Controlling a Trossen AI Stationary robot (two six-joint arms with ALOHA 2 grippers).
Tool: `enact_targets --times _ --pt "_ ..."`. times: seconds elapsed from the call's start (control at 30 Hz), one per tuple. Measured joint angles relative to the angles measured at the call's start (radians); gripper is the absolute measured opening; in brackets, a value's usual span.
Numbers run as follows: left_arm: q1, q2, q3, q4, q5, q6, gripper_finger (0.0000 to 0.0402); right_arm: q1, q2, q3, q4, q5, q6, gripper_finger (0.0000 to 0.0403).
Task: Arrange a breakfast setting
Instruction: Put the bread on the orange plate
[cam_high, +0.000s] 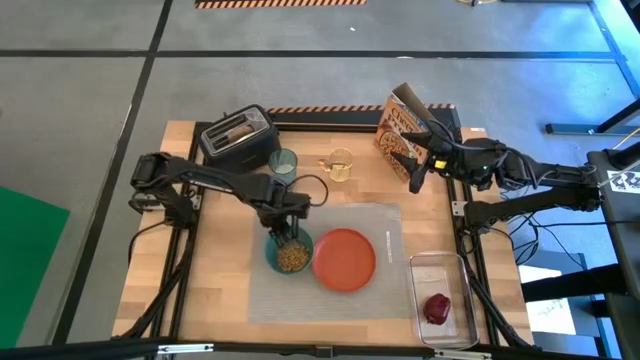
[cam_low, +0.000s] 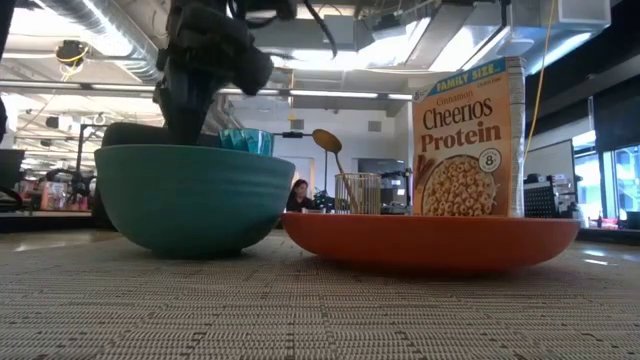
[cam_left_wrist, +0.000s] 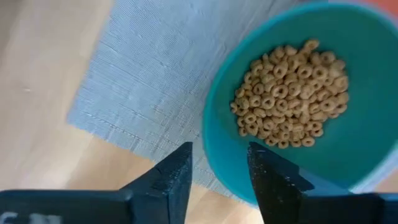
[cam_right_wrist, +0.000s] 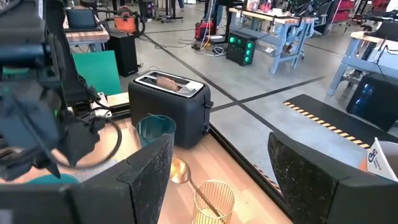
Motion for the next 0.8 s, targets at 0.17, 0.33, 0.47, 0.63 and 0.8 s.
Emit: enact_targets --times 0.17,0.33,0.47,0.63,0.8 --pt "0.026 -0.086 0.000 -0.025 -0.036 -0.024 0.0170 0.000 0.001 0.000 0.001 0.000 0.027 0.0256" --pt "0.050 -0.189 0.000 -0.028 -0.080 -0.045 0.0187 0.000 0.003 0.000 0.020 0.006 0.027 0.0256" --pt "0.076 -0.291 0.000 -0.036 -0.138 -0.046 0.0187 0.000 0.012 0.000 0.061 0.005 0.034 0.0256" --pt "0.186 -0.454 0.010 -0.042 -0.298 -0.037 0.0183 0.000 0.016 0.001 0.075 0.007 0.058 0.0256" --pt "0.388 -0.541 0.043 -0.042 -0.384 0.177 0.0183 0.000 0.034 0.001 0.096 0.056 0.059 0.0256"
